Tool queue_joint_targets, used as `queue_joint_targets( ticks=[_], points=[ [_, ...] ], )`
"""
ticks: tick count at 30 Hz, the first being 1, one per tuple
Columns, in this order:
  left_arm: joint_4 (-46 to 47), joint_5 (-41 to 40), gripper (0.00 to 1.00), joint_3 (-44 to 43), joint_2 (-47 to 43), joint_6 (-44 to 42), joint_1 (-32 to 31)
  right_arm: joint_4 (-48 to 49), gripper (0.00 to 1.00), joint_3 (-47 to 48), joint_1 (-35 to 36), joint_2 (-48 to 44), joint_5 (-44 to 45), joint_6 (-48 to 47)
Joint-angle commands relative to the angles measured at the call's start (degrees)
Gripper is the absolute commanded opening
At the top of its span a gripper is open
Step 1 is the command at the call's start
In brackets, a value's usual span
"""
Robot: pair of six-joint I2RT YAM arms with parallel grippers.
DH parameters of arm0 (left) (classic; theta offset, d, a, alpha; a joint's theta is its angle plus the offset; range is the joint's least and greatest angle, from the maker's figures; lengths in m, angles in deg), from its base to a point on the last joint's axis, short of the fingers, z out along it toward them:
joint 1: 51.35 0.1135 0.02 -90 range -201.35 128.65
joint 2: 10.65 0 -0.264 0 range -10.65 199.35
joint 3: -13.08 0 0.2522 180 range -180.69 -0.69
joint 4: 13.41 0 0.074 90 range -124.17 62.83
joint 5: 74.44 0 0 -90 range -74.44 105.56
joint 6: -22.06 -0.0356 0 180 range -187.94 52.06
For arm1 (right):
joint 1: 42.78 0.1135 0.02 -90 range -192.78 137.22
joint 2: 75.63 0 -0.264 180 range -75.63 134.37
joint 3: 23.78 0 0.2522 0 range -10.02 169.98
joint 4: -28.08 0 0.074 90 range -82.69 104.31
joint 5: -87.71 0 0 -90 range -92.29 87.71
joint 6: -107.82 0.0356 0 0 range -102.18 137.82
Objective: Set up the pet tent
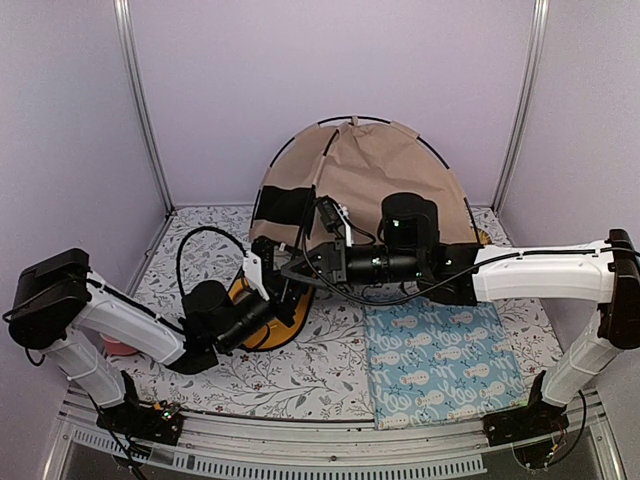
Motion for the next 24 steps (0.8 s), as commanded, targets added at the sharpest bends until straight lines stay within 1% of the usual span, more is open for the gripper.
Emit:
queue_joint_targets(
  ticks=[1,7,15,24],
  points=[
    [0.2,0.4,0.0,-0.1,0.0,-1.1,-0.1,-0.4,0.0,2.9,-2.0,-0.7,4.6,-2.5],
    [-0.1,-0.9,0.0,2.5,-1.7,-0.9,-1.2,-4.4,0.0,4.4,-4.3,-0.1,9.1,-6.3],
    [-1.6,-3.5,0.0,5.0,-3.0,-0.8,-4.3,-4.8,0.0,6.4,-7.4,1.0,10.6,-7.7],
    [-3.2,-7.0,0.0,5.6,-3.4,-2.3,-7.0,-4.9,0.0,7.3,-8.8,2.2,12.3,-8.6]
  ],
)
